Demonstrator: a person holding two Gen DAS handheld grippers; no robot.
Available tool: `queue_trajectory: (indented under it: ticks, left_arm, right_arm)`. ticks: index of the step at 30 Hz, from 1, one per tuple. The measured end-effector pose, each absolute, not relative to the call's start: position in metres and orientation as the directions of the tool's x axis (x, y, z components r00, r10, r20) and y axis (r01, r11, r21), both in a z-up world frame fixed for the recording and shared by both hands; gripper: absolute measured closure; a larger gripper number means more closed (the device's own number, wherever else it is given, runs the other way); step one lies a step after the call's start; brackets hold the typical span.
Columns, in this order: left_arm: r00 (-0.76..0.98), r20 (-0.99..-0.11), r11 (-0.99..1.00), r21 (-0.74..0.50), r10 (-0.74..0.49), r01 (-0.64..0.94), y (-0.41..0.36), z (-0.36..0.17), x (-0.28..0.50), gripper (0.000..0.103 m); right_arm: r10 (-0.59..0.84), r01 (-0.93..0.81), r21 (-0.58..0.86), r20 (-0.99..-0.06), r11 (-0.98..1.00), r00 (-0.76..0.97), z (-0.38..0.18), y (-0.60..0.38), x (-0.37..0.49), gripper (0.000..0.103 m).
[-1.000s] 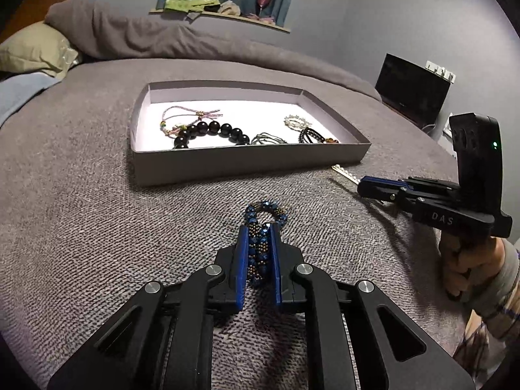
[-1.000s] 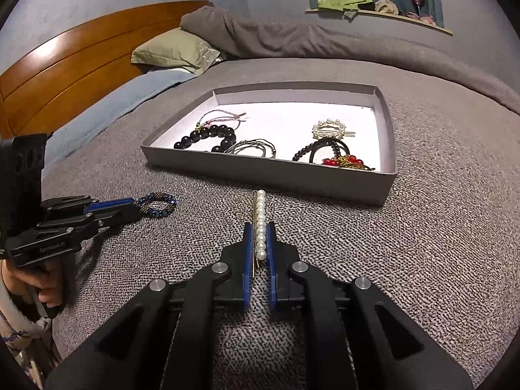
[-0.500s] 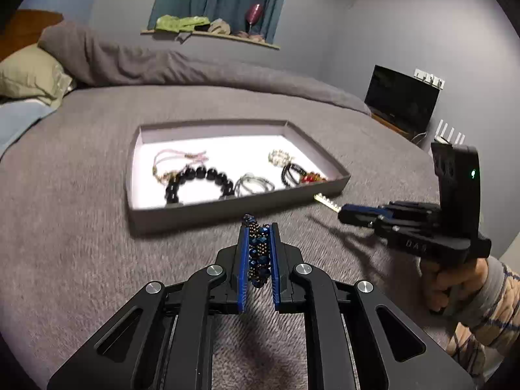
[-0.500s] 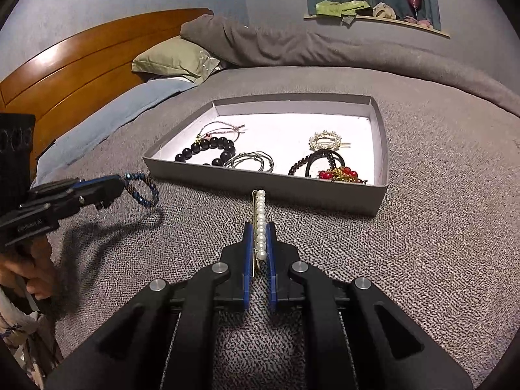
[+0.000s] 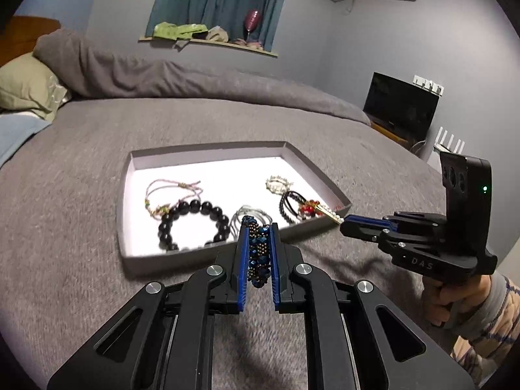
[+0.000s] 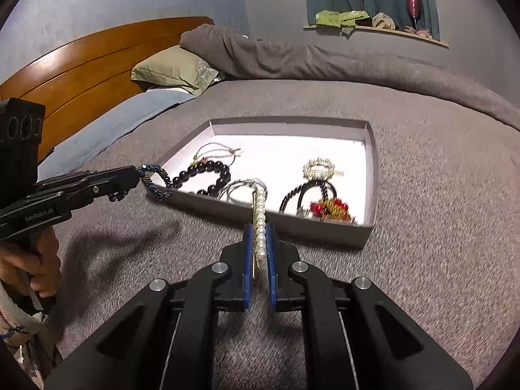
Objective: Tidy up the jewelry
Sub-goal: 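Carry pearl hair clip and blue bead bracelet toward the white box, then lower pearl clip and blue bracelet into the box, open both tools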
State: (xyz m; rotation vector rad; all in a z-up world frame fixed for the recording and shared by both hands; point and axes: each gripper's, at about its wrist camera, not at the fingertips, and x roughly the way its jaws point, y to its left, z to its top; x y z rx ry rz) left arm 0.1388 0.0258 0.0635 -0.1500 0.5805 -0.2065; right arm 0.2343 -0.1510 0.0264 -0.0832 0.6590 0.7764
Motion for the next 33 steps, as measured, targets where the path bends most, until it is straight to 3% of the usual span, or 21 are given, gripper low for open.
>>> queue_trajectory:
  ticks: [12,24,32,33]
  left_arm:
    - [0.803,-0.553,0.973,-0.177,-0.224,0.149,0.020,0.070,0.211,0.090]
    - [0.720,-0.680,0.988,-0.144,-0.137,0.052,0.018,0.053,0.297,0.090]
    - [0.645,-0.754,0.990,-0.138,-0.126,0.032,0.020,0.027,0.315,0.090]
    - [0.642,-0.757,0.990,-0.134,-0.121,0.029,0.021,0.024,0.314,0.082]
  right_arm:
    - [0.590,-0.630,0.181,-0.607,0.755,0.532,0.043,-0.131,0.300,0.095]
    - [0.540,-0.571,0.248,-0.727,0.783,0.424,0.033,-0.079,0.387,0.095]
    - [0.468,-0.550,0.209,-0.794,0.809,0.388,0.012,-0.057,0.410,0.095]
    - [0.460,-0.550,0.200,-0.799,0.811,0.388,0.009,-0.056,0.410,0.095]
